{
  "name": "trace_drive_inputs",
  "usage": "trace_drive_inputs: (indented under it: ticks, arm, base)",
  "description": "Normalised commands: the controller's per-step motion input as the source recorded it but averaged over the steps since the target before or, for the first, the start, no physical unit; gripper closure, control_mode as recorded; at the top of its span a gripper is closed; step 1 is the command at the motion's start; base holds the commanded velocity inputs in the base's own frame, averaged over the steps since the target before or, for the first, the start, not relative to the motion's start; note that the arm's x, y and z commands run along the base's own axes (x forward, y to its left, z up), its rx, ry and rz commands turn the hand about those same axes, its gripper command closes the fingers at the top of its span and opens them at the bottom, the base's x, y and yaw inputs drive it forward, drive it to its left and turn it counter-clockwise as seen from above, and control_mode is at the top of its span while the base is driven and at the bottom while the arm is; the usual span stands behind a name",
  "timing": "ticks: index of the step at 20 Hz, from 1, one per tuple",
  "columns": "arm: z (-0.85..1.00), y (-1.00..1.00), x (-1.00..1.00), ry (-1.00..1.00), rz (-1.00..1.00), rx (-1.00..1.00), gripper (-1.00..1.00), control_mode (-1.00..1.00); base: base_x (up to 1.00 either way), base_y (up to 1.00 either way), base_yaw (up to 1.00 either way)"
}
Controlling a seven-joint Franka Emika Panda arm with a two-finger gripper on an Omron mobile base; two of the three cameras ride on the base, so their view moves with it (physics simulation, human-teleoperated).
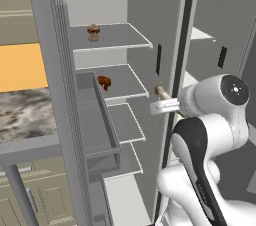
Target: Gather the garlic and mushroom from the fridge and place them on a tray on the dining counter. Then gather the chicken drumstick and fish from the fridge and place them on the other tray.
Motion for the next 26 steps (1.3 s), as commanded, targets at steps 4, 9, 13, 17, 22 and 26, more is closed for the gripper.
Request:
trace_drive_inputs:
  ticks: [4,9,13,17,22,26]
  arm:
    - [-0.05,0.04,-0.20,-0.03,0.00,-0.01,1.00,1.00]
    - [0.00,0.00,0.00,0.00,0.00,0.00,1.00,1.00]
    - [0.00,0.00,0.00,0.00,0.00,0.00,1.00,1.00]
    - [0.00,0.00,0.00,0.00,0.00,0.00,1.00,1.00]
    - [0.00,0.00,0.00,0.00,0.00,0.00,1.00,1.00]
    - [0.00,0.00,0.00,0.00,0.00,0.00,1.00,1.00]
  base:
    - [-0.74,0.06,-0.02]
    - [-1.00,0.00,-0.03]
    - [-0.96,0.01,-0.02]
    - [-0.83,0.30,0.00]
    - [-0.76,0.55,0.03]
    - [-0.86,0.54,0.11]
